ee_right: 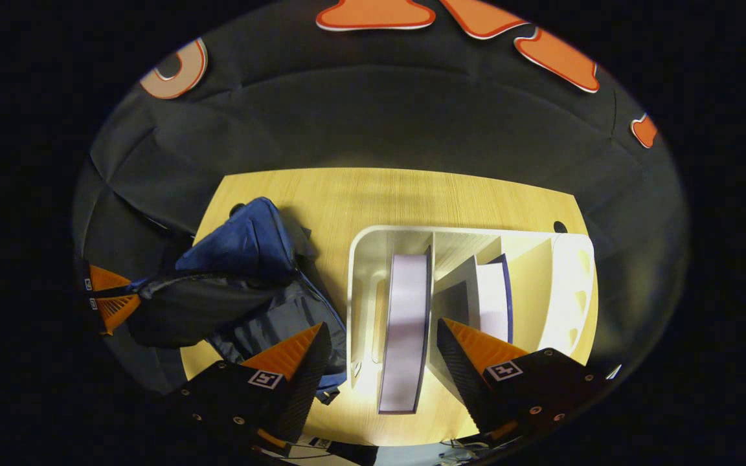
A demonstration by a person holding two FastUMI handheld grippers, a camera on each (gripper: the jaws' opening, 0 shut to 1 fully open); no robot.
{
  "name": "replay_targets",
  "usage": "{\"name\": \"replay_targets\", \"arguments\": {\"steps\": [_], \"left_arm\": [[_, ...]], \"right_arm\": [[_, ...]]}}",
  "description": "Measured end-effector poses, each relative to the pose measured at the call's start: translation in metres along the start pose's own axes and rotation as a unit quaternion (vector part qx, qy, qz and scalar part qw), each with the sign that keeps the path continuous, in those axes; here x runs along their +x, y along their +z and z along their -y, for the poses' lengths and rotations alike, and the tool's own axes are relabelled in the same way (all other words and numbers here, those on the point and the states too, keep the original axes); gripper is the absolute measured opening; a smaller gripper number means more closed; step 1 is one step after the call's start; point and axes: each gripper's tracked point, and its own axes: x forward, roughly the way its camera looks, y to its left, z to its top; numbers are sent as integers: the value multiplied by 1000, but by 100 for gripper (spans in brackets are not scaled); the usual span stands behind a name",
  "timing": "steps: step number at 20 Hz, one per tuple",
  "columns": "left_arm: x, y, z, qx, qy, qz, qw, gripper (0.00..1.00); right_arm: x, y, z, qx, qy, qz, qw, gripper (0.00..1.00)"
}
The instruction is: Open the schoolbag, grab two books from the bookshelf and put them into the schoolbag.
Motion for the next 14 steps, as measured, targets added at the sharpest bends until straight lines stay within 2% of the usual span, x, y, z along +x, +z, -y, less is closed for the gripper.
{"name": "replay_targets", "arguments": {"steps": [1,3,5,8,14], "left_arm": [[0,-1,-1,-2,-1,-1,1000,0],[1,-2,-1,-4,-1,-2,1000,1],[3,-4,-1,-6,-1,-3,1000,0],[6,-6,-1,-9,0,-6,1000,0],[8,-4,1,-3,-1,-12,1000,0]], "right_arm": [[5,-2,1,-5,-5,-5,1000,97],[12,-6,-1,-4,-7,-16,1000,91],[18,-6,6,-5,-15,-20,1000,76],[19,-6,9,17,-14,-23,1000,34],[9,-5,14,18,-16,-9,1000,30]]}}
